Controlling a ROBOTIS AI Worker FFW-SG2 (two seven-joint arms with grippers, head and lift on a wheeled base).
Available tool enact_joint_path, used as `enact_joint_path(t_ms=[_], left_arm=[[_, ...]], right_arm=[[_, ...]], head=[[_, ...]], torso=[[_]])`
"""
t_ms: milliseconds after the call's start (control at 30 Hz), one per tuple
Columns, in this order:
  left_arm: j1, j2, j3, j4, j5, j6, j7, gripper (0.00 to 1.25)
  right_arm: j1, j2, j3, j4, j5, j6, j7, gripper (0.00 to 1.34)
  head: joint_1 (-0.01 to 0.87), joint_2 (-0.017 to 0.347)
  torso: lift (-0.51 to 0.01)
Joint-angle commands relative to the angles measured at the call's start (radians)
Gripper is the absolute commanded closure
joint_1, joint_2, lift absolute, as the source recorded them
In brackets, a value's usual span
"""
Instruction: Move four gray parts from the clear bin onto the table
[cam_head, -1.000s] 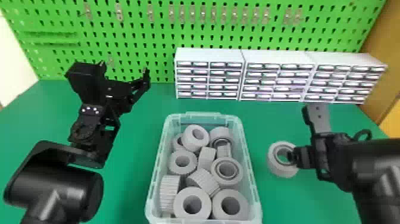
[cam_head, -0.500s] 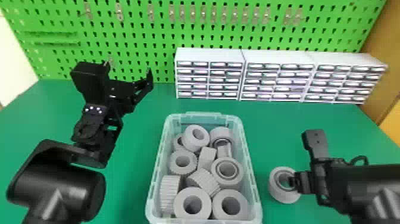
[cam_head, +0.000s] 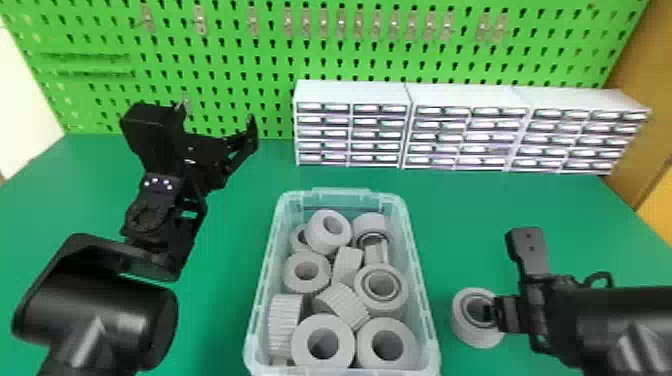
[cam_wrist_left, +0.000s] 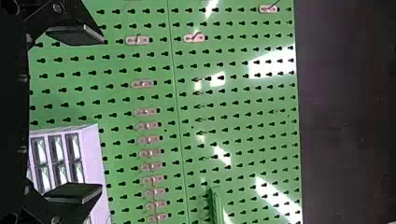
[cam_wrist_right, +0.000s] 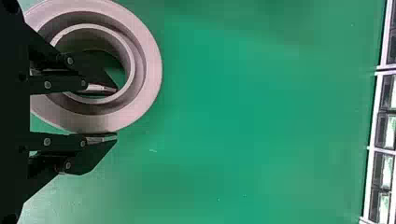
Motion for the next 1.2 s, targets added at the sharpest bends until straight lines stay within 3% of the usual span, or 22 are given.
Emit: enact_joint_path(t_ms=[0, 67, 533, 1033, 1167], left_arm=[[-0.001, 0.0, -0.001, 0.0, 0.001, 0.0, 0.0, 0.17], [-0.001, 0.0, -0.001, 0.0, -0.001, 0.0, 0.0, 0.17], [-0.001, 0.0, -0.003, 0.0, 0.001, 0.002, 0.0, 0.16], [-0.001, 0.0, -0.001, 0.0, 0.001, 0.002, 0.0, 0.16], [0.001, 0.0, -0.001, 0.0, 0.004, 0.002, 0.0, 0.16]], right_arm=[[-0.002, 0.0, 0.004, 0.002, 0.004, 0.0, 0.0, 1.02], [-0.002, 0.001, 0.004, 0.002, 0.005, 0.0, 0.0, 0.99], [-0.004, 0.003, -0.001, 0.002, 0.008, 0.004, 0.0, 0.48], [-0.008, 0.003, 0.002, -0.005, -0.005, 0.023, 0.0, 0.46], [-0.03, -0.014, 0.027, -0.048, -0.005, 0.075, 0.0, 0.46]], head=[[0.678, 0.034], [0.678, 0.034], [0.678, 0.034], [0.678, 0.034], [0.678, 0.034]], torso=[[-0.05], [-0.05], [-0.05], [-0.05], [-0.05]])
